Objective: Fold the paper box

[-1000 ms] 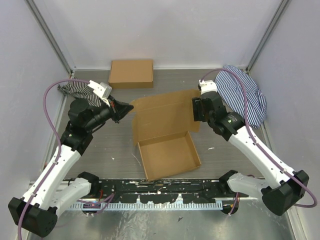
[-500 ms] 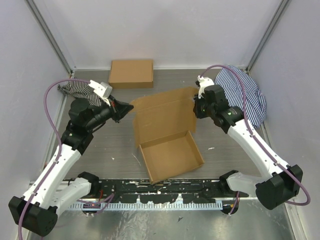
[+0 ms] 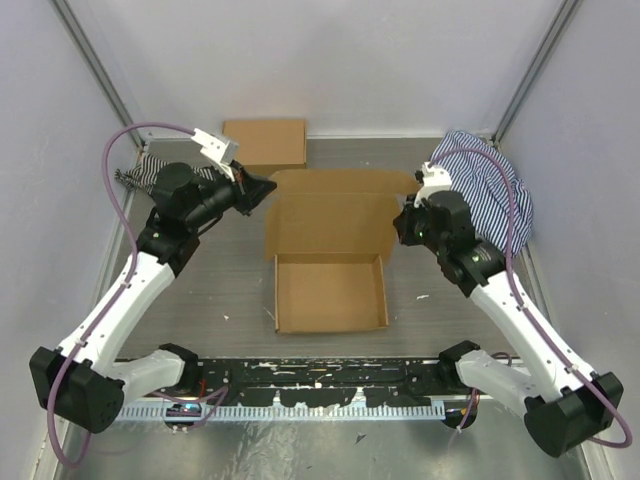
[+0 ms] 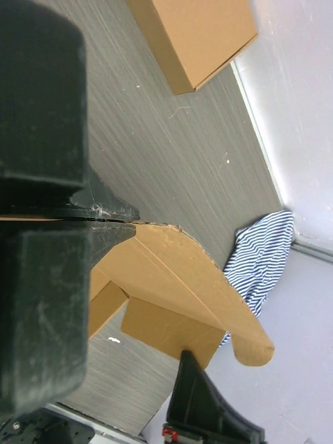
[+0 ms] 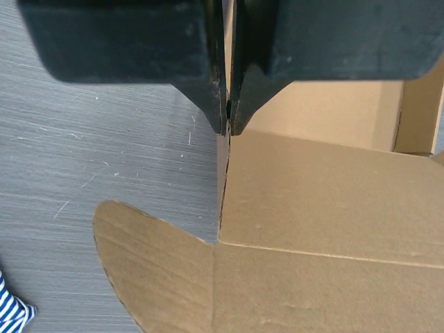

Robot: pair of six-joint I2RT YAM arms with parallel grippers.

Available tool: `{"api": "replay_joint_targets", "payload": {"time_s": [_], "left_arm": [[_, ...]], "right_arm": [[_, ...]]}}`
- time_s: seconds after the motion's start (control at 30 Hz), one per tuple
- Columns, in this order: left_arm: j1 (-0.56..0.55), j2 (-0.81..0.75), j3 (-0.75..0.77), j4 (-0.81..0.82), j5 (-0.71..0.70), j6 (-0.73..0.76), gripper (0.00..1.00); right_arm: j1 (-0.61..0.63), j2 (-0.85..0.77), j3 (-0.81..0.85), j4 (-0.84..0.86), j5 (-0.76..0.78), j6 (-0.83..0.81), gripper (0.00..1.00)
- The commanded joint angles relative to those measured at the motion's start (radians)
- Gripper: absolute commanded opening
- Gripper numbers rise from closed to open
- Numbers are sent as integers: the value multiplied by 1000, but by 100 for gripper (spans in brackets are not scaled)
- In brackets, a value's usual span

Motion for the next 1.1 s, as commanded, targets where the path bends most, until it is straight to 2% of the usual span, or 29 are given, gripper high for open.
{"api": "replay_joint_targets", "payload": {"time_s": [0.0, 0.17, 0.3, 0.5, 0.63, 0.8, 0.93, 1.07], "left_arm": [[-23, 43, 32, 114, -51, 20, 1], [-41, 95, 40, 152, -70, 21, 2], [-62, 64, 2, 147, -77, 24, 6], [-90, -74, -115, 129, -119, -5, 13], [-106, -156, -193, 107, -143, -33, 24], [-110, -233, -257, 34, -175, -64, 45], [-110, -308, -285, -30, -233, -95, 50], [-110, -395, -304, -136, -320, -128, 53]], "right_arm": [[14, -116, -159, 276, 56, 87, 1], [64, -263, -377, 511, 191, 96, 1], [81, -274, -388, 505, 211, 106, 1], [139, -279, -364, 480, 261, 77, 1], [183, -273, -372, 505, 302, 43, 1], [277, -284, -422, 548, 378, 18, 1], [359, -309, -465, 564, 474, -14, 1], [383, -333, -506, 557, 501, -15, 1]]}}
